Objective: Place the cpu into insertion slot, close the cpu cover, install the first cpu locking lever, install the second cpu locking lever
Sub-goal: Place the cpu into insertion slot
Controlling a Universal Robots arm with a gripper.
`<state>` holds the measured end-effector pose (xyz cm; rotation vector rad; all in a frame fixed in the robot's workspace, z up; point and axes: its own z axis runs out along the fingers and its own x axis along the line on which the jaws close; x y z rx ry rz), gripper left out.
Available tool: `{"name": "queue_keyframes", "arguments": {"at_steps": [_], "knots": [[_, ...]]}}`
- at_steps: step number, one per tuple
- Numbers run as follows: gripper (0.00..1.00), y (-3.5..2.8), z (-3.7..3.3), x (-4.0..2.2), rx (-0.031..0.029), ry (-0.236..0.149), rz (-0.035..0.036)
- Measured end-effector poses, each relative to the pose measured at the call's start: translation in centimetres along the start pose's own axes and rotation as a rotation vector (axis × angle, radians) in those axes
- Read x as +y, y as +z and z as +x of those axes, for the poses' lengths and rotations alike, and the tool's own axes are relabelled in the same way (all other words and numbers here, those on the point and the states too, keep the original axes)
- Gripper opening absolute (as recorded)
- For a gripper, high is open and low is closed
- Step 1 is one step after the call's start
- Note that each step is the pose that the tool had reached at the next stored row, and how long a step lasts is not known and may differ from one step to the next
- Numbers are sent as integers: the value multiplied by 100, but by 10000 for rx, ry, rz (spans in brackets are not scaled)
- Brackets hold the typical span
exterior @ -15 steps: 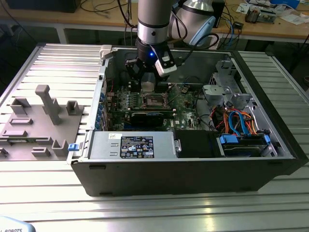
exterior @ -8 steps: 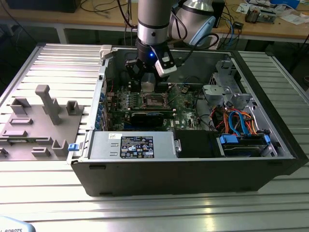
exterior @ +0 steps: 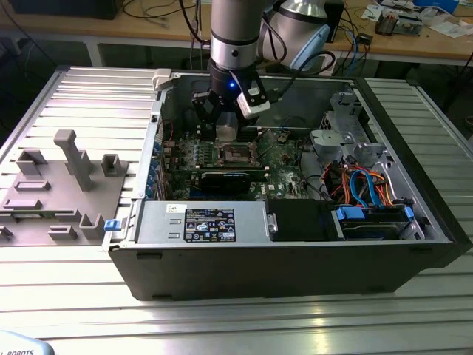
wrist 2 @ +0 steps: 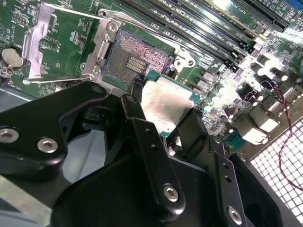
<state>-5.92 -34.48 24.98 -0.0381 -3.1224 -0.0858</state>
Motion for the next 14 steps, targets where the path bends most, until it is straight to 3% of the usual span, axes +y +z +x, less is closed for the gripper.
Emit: {"name": "queue_keyframes", "arguments": {"at_steps": [14], "knots": [[54,41,-3,-2,0,0,0]]}}
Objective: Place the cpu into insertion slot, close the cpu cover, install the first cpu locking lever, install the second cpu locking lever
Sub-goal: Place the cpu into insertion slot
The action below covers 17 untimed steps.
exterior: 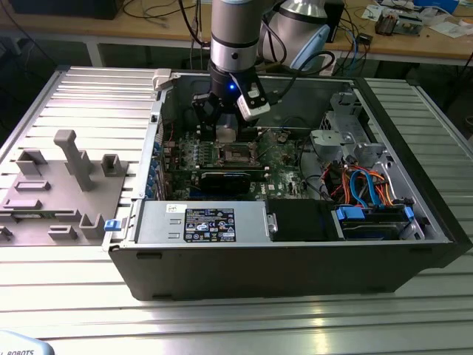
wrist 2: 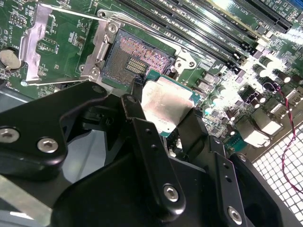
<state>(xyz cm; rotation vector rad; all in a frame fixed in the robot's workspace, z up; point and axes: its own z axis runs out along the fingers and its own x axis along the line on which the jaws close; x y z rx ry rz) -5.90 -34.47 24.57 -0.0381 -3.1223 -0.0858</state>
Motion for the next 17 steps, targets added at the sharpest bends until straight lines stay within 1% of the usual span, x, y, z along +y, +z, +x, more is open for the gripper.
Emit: {"name": "queue_keyframes", "arguments": {"at_steps": [7,8,10,17], "knots": [[54,33,-22,-1,1,1,6],[54,37,-29,-1,-1,1,38],[54,37,-38,-2,-1,0,61],[54,38,-40,-1,-4,41,61]]}}
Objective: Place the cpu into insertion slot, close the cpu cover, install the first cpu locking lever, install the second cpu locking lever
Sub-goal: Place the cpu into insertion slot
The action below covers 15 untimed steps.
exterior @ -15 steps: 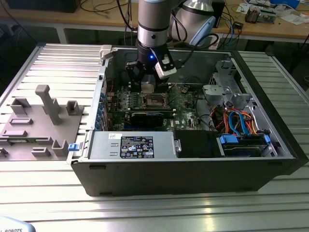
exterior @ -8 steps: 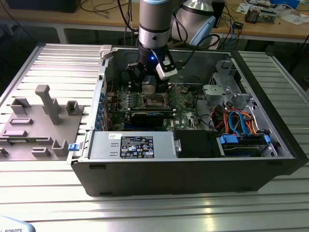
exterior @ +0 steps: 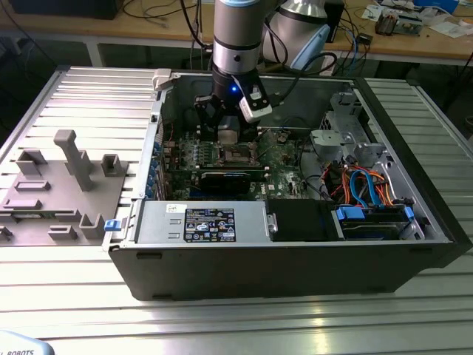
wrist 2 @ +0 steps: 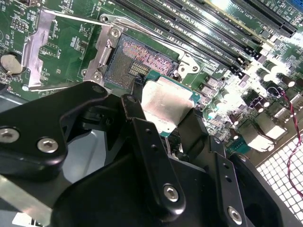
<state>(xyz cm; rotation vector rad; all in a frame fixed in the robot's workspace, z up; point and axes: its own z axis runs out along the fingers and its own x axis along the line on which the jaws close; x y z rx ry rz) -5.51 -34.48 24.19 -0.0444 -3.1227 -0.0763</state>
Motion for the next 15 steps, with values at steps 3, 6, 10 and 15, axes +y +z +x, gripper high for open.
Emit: {"name": "queue_keyframes", "arguments": {"at_steps": [3,6,10,15], "knots": [[54,0,0,-2,-6,119,-2],[54,3,0,-3,-26,539,-6],[54,4,0,-3,-33,656,1],[54,6,0,-3,-41,785,29]]}}
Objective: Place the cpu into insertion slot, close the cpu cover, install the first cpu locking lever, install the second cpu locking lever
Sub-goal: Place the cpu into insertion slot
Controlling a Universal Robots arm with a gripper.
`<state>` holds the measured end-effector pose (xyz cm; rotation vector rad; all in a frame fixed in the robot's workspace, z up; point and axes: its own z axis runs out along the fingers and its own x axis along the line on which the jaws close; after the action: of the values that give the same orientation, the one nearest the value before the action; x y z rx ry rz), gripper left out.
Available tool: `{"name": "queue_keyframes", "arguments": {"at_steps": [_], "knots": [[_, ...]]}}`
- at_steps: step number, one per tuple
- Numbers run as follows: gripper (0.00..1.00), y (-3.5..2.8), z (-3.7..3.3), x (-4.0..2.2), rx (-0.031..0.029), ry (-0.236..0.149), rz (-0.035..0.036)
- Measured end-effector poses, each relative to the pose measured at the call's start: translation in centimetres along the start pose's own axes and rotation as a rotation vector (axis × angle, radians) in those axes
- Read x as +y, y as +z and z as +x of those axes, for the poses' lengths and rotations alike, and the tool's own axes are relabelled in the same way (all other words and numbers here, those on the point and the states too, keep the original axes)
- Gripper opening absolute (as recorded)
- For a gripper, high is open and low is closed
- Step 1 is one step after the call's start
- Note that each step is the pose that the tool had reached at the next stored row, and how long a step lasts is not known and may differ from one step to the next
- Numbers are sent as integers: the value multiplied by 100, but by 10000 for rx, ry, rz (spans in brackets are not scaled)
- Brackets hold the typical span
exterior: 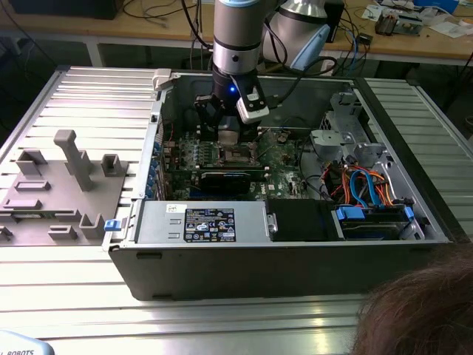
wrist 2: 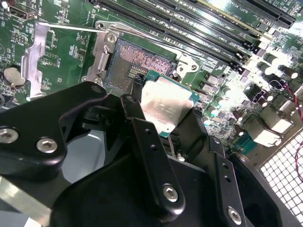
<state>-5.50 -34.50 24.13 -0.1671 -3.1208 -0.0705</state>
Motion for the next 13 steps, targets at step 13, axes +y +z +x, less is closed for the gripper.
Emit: {"name": "queue_keyframes", "arguments": {"at_steps": [13], "knots": [[54,5,0,0,-16,271,36]]}}
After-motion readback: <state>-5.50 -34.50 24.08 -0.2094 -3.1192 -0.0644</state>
